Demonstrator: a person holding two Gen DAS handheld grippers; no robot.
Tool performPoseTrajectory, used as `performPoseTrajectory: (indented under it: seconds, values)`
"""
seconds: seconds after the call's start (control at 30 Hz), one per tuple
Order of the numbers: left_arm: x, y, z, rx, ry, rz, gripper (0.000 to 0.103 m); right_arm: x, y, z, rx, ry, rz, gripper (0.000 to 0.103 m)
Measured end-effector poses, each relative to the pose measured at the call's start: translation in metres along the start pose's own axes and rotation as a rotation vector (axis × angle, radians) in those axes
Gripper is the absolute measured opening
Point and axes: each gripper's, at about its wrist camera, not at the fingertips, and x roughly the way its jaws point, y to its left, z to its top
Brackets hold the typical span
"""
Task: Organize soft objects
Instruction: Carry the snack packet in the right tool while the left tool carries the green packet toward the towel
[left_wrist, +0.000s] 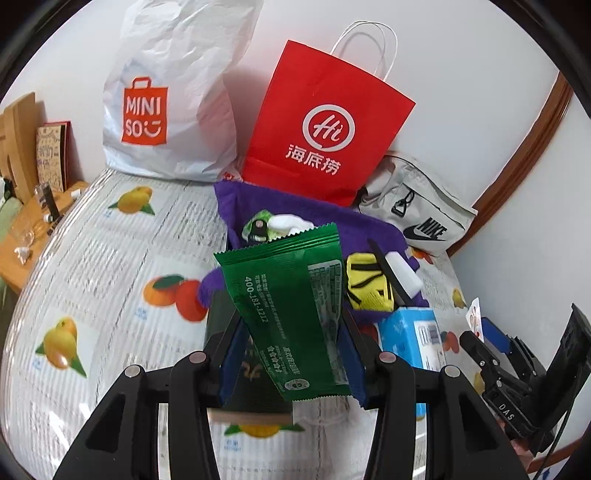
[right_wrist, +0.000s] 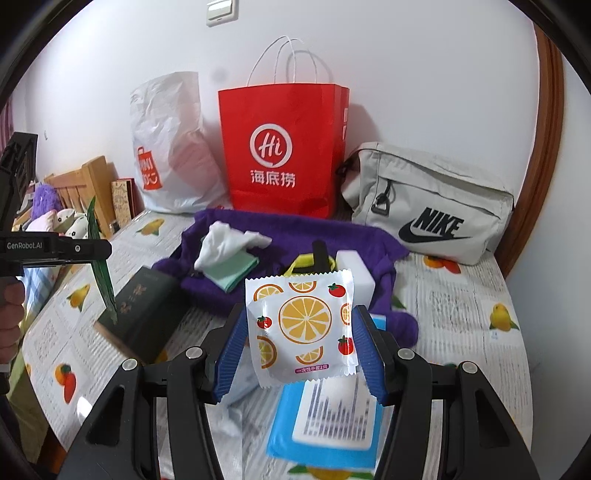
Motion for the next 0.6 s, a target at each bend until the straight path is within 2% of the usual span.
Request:
performPoseTrajectory:
  seconds: [0.6]
  values:
    - [0.056, 0.002, 0.052, -0.004, 0.030, 0.010, 0.045, 0.065, -0.021, 0.045, 0.040, 0.018, 0.002, 0.056]
